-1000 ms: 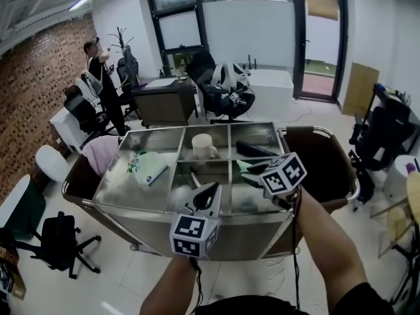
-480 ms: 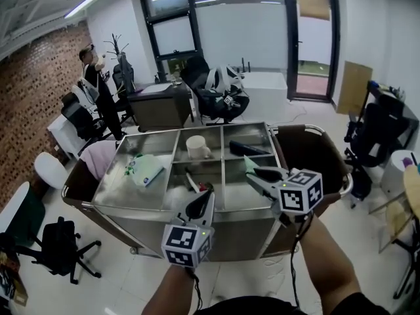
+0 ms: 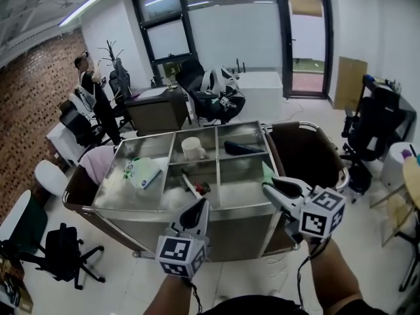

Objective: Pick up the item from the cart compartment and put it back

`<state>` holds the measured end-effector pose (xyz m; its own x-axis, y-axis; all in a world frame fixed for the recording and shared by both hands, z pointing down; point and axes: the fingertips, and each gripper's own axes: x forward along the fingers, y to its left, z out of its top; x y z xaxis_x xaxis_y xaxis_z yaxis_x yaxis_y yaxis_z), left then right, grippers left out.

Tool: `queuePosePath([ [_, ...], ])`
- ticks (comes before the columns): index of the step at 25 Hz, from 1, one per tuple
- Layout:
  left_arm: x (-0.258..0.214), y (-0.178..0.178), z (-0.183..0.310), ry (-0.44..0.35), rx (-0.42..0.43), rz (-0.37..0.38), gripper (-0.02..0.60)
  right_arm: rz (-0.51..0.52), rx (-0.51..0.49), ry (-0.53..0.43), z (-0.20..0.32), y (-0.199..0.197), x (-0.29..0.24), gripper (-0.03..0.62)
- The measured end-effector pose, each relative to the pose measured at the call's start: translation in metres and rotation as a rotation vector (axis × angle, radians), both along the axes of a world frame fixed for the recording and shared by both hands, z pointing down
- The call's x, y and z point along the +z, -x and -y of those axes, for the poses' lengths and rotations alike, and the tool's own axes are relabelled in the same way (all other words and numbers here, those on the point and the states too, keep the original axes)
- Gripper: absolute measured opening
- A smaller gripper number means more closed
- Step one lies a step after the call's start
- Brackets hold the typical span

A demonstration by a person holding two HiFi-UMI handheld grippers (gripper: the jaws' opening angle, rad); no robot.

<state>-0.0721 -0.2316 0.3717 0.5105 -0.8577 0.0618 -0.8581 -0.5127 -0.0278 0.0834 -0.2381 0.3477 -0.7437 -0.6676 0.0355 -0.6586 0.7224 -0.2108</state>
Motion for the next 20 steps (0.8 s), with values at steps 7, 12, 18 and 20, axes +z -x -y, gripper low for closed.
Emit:
queuePosePath([
  [7,-0.008,-0.002,-0.005,-0.009,-0.001,-0.013,0.000,0.050,0.075,-0.033,-0.042,-0.028,-0.001,0.108],
  [12,-0.008,-0.004,-0.009,-0.016,0.009,-0.023,0.000,0.067,0.100,0.012,-0.045,-0.033,0.023,0.109],
  [18,-0.004,-0.009,-0.011,0.003,0.024,-0.036,0.000,0.041,0.105,0.010,-0.041,-0.029,0.025,0.107],
  [20,-0.002,-0.011,-0.010,0.008,0.035,-0.030,0.000,0.043,0.101,0.008,-0.041,-0.027,0.025,0.109],
])
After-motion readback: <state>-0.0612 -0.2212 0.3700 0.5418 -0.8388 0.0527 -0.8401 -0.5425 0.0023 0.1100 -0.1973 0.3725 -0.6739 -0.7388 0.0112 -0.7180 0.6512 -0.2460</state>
